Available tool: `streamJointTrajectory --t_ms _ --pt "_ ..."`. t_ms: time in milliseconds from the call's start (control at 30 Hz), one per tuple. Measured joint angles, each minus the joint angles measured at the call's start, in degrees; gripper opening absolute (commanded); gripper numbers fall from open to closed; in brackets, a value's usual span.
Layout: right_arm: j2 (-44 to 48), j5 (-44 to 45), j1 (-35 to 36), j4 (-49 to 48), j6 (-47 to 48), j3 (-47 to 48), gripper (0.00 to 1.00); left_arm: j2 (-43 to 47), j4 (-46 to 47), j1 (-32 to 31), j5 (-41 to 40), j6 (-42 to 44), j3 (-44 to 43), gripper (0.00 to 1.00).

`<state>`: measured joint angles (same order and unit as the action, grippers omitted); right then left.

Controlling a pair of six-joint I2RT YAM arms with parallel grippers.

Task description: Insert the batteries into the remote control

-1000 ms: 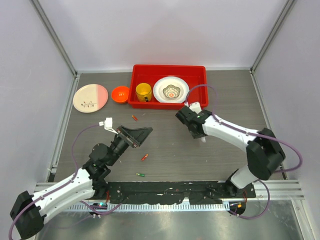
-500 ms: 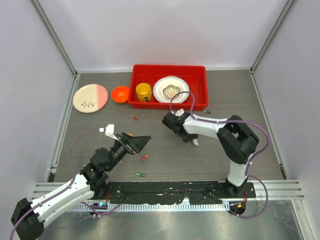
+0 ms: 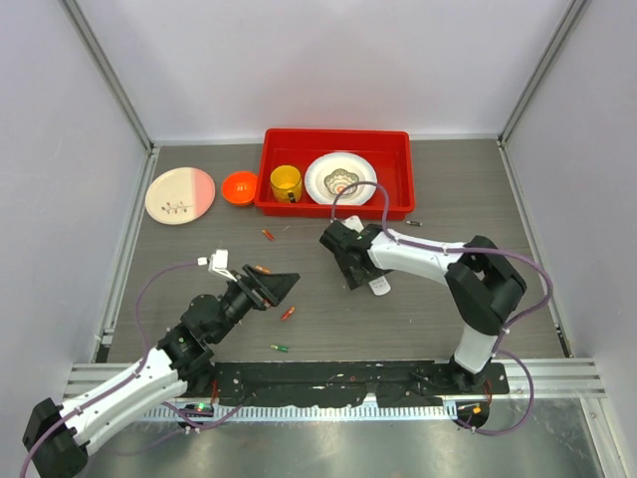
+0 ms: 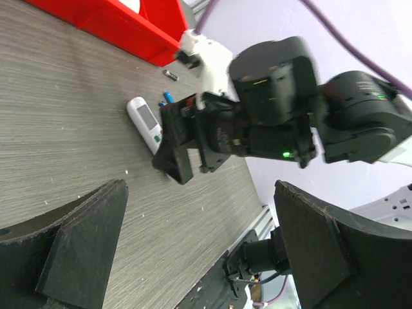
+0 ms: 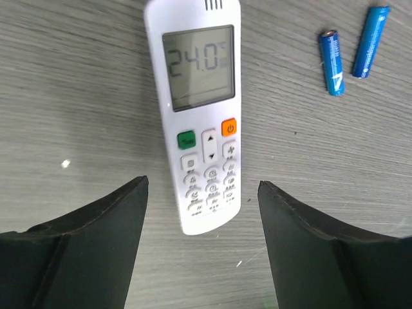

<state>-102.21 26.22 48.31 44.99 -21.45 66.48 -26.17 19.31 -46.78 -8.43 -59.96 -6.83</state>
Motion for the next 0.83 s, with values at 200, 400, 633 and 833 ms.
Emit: streamJointTrajectory --t_ms 200,400,633,833 --pt "17.1 -1.3 -0.5 -3.5 -2.2 -3.5 0.75 0.5 -6.4 0.0 -1.9 0.7 -1.5 1.0" --pt "45.4 1.6 -1.0 -16.7 -4.5 -18.0 0.84 -8.1 -21.5 0.0 -8.4 1.7 -11.9 1.0" --pt "59.4 1.9 -1.2 -25.3 -7.6 -35.9 0.87 -24.2 -36.1 0.0 -12.6 2.3 -24.5 1.0" --pt "63.8 0.1 -1.2 -29.9 -12.0 -38.6 0.88 -22.2 -37.5 0.0 -12.6 2.3 -23.5 1.0"
